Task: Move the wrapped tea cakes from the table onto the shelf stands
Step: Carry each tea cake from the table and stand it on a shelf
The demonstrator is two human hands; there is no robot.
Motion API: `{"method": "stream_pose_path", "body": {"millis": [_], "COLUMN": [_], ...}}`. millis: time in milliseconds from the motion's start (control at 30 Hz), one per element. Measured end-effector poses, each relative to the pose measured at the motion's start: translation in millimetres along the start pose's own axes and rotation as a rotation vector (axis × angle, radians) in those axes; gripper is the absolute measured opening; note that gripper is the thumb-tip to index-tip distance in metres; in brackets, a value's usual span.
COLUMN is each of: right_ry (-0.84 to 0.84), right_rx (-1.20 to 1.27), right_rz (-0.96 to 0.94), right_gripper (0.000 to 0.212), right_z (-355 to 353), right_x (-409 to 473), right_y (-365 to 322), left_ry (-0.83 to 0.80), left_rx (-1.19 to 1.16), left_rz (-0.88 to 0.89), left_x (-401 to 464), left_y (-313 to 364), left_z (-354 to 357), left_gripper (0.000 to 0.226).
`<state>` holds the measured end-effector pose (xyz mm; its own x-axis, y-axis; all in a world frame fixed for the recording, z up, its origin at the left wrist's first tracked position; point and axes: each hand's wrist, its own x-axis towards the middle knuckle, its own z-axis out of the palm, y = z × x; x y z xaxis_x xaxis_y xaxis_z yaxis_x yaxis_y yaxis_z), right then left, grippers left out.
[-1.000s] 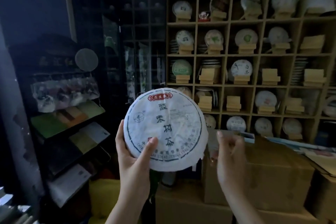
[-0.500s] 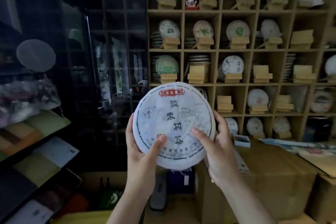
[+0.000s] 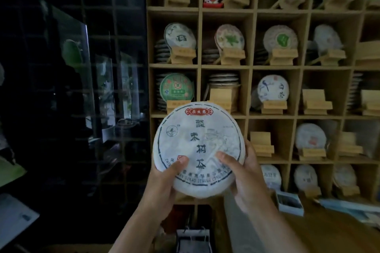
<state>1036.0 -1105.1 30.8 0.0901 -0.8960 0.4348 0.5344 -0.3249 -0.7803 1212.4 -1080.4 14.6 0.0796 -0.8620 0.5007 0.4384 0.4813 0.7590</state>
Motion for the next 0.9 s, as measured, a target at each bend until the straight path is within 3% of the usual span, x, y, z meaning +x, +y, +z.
{"method": "stream_pose_path", "body": {"millis": [233, 333, 433, 633, 833, 900], "right_ry": [-0.049, -0.056, -0.043, -0.025, 0.06, 0.107], "right_rx": [-0.141, -0.42, -0.601, -0.207, -0.105, -0.093], "right_rz": [0.046, 0.063, 0.049, -0.003, -0.171, -0.204], "right_gripper": [0.071, 0.07, 0.067, 0.063, 0.063, 0.062], "right_z": [-28, -38, -46, -45, -49, -53], "right_x": [93, 123, 152, 209, 248, 259], "right_y": [15, 13, 13, 28, 48, 51], "left_ry": [0.036, 0.081, 0.074, -0.016, -0.133, -0.189], "left_rx": [-0.053, -0.036, 0.011, -0.108, -0.079, -0.054], "left_rz": [0.073, 0.104, 0.128, 0.022, 0.023, 0.018], "left_x": [88, 121, 158, 231, 288, 306], "left_y": [-41, -55, -67, -87, -103, -107], "left_z": [-5, -7, -12, -23, -33, -33], "left_gripper": [0.066, 0.071, 0.063, 0.078, 0.104, 0.095]}}
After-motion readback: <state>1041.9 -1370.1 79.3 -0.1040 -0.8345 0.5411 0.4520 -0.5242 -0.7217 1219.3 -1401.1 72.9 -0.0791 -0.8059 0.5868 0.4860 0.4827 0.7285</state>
